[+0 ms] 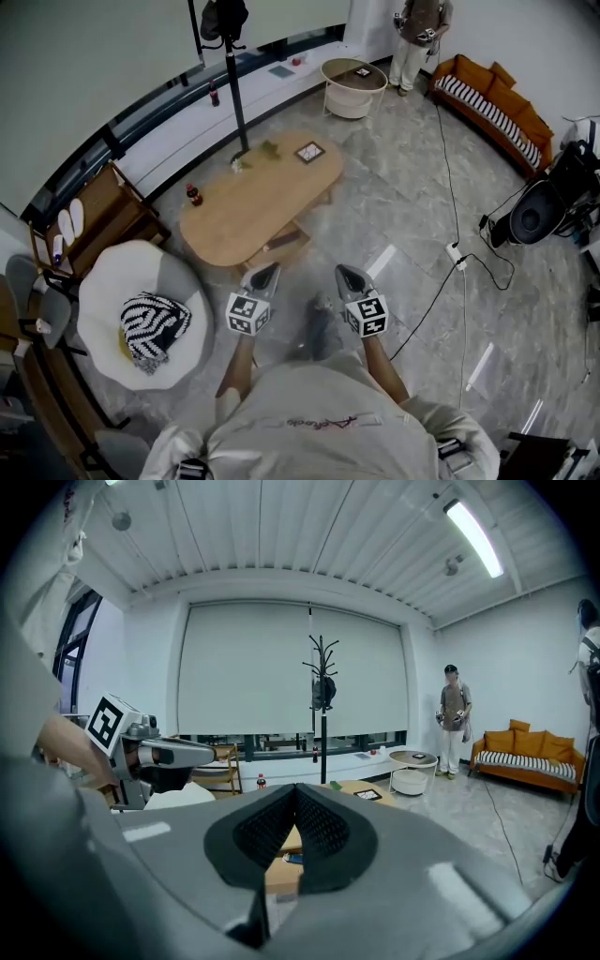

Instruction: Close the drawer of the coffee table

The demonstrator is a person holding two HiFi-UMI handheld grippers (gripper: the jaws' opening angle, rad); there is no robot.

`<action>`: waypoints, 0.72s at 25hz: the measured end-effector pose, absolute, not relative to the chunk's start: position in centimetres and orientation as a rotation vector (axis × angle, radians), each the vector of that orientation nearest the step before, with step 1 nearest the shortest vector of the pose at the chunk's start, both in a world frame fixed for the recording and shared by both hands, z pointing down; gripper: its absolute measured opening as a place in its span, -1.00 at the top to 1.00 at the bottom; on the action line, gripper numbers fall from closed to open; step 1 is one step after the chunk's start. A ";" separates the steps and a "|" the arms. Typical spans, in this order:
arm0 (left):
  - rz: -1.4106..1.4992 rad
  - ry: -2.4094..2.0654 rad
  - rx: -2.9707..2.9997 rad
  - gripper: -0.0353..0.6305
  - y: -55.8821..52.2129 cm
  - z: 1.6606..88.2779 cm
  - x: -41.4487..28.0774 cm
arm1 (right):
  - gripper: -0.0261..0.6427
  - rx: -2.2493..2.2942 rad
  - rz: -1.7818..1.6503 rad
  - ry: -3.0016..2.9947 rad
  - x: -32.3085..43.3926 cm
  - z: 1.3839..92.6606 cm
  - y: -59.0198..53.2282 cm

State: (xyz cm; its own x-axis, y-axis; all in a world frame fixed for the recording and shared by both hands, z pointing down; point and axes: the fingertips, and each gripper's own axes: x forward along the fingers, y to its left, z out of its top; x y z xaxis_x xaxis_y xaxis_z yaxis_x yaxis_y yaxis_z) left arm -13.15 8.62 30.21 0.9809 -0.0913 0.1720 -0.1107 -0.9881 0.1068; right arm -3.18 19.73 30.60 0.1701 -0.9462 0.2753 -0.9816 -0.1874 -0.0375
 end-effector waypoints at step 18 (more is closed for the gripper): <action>0.314 -0.213 3.059 0.89 1.8 27.7 2.7 | 0.91 2.308 0.371 -1.969 13.4 29.8 13.0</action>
State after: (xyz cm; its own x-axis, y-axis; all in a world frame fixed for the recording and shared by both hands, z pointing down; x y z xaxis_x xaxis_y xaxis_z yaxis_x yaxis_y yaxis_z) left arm 2.74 1.83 27.71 0.9698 -0.1308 0.2059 -0.1428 -0.9888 0.0444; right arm 13.41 12.99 29.78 0.1424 -0.9608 0.2378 -0.9815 -0.1682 -0.0917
